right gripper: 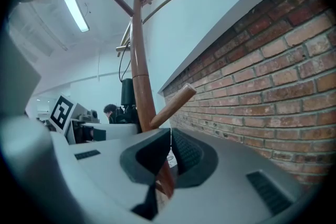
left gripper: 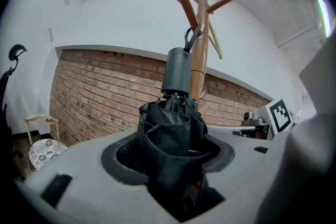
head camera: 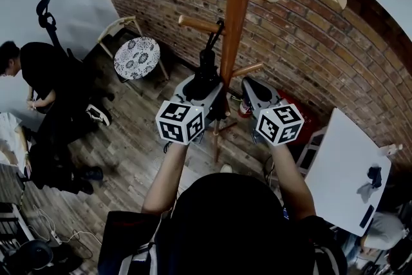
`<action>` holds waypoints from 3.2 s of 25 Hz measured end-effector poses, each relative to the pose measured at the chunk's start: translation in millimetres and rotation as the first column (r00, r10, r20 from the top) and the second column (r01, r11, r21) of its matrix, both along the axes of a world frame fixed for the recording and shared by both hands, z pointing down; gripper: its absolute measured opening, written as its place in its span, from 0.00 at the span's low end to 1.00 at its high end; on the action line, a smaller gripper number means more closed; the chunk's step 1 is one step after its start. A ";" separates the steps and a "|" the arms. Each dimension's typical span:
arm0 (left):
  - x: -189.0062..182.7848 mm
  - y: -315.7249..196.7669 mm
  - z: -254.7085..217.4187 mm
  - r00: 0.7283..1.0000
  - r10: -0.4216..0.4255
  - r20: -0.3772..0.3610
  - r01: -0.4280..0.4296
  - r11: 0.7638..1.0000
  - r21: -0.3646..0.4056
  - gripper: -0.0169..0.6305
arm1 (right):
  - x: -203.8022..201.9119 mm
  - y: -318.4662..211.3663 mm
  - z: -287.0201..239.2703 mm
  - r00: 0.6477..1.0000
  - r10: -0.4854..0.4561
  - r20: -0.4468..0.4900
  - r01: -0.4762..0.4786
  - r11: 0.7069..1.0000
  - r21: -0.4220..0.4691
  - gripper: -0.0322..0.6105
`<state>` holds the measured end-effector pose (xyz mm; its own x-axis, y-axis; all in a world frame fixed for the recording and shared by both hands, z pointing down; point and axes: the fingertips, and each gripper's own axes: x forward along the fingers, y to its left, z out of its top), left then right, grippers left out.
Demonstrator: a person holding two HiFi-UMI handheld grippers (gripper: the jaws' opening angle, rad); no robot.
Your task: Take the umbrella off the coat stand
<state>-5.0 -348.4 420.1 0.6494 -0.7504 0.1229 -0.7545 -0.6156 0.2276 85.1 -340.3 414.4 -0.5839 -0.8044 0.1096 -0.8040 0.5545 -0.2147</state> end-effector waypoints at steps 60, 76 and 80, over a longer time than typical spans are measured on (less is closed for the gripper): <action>-55.1 22.5 -75.6 0.989 -0.127 -0.079 0.136 0.984 0.115 0.43 | -63.4 17.2 -37.5 0.985 -0.172 0.019 0.171 0.984 0.056 0.10; -77.2 28.7 -85.2 0.982 -0.158 -0.100 0.169 0.979 0.114 0.43 | -85.0 20.5 -36.7 0.978 -0.203 0.039 0.202 0.978 0.046 0.10; -83.7 31.5 -85.5 0.980 -0.169 -0.105 0.180 0.977 0.112 0.43 | -90.4 21.1 -37.1 0.977 -0.211 0.042 0.209 0.977 0.045 0.10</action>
<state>-88.6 -316.9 334.6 0.5113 -0.8588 -0.0311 -0.8314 -0.5035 0.2353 -5.4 -319.2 377.4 -0.7439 -0.6665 0.0490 -0.6586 0.7187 -0.2229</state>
